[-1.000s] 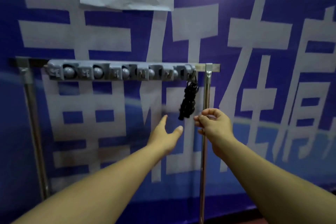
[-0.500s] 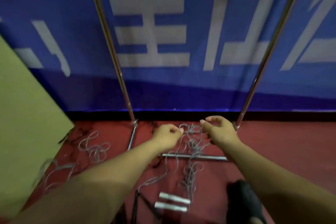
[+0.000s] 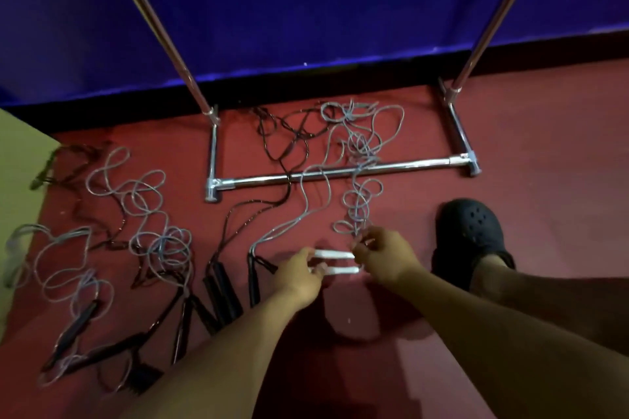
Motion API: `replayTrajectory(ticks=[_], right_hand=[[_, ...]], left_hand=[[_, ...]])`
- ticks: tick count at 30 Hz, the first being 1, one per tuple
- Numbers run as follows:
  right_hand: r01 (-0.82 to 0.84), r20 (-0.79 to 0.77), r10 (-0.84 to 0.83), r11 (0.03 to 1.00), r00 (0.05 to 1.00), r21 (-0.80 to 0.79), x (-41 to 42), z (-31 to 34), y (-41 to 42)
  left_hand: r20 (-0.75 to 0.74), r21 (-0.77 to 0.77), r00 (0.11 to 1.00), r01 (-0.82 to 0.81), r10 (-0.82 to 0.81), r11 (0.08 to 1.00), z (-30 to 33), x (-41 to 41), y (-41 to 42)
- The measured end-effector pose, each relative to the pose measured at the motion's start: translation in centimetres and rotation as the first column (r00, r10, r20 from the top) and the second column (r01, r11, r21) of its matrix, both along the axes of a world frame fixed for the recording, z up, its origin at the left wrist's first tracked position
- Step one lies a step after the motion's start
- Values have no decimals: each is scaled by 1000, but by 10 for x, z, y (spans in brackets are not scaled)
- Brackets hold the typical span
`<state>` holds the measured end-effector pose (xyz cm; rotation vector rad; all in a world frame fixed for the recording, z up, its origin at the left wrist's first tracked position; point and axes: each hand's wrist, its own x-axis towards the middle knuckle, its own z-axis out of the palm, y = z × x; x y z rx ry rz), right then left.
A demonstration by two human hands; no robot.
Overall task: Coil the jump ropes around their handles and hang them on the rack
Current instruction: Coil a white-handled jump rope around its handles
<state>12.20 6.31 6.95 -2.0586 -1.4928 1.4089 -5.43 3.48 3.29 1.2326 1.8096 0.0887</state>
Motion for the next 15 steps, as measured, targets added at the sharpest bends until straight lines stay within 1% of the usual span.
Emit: replayTrajectory(ticks=[2,5,7,9,12,15], right_hand=[[133,-10,-134,989,991,-61,-1,-33,-14],[349,-42,-355,931,934,-109,-6,-73,-25],[417,-59,-429,898,902,-141,-10,-101,-30],[470,-95,-490,865,867,-173,-12,-124,-36],[536,-131,-565,819,814,-204,-14,-140,-42],[574,-156,-608,790,778,-218,-12,-145,-43]], left_hand=[[-14,-1,999,40,-40,999,-21,-2,-1],[-97,57,989,116,-110,992,-42,-4,2],[-188,120,962,224,-199,967,-53,-4,6],[-256,152,916,353,-308,923,-65,-4,7],[-321,108,858,454,-401,885,-82,-3,8],[-455,74,770,533,-447,843,-89,2,13]])
